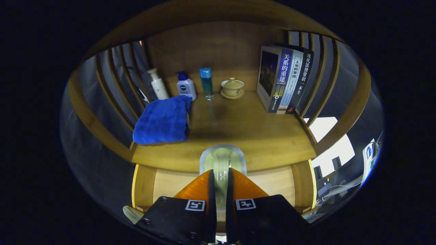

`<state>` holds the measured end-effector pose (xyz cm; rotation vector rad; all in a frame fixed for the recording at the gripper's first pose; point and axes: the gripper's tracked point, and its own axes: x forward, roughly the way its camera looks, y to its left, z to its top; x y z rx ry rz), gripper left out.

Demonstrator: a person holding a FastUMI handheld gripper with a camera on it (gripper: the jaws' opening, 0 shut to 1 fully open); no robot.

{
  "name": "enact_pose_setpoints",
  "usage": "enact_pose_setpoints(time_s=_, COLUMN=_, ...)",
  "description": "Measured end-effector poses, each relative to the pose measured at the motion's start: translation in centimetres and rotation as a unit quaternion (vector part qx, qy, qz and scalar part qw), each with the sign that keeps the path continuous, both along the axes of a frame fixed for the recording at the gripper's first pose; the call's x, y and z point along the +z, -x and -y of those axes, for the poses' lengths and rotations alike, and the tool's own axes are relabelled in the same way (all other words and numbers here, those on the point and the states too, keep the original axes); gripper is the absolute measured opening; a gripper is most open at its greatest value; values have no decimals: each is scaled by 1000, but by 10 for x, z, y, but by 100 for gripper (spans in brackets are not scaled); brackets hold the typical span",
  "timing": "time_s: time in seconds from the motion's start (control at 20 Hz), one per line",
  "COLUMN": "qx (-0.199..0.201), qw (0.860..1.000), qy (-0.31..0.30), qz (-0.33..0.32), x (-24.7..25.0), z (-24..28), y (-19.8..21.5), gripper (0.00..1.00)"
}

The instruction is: Pull open the drawer, take out the items inside it, and place them on the countertop above the cabinet.

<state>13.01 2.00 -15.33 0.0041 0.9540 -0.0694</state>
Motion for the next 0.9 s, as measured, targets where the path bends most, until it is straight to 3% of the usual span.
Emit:
enact_pose_setpoints(time_s=0.45, qx=1, qw=1000, qy=-5, qz=13, x=-9, z=-5, y=-62, gripper=19)
enact_pose_setpoints(time_s=0.9, qx=-13, qw=999, qy=-4, qz=31, x=-23, z=11, y=-97, gripper=19)
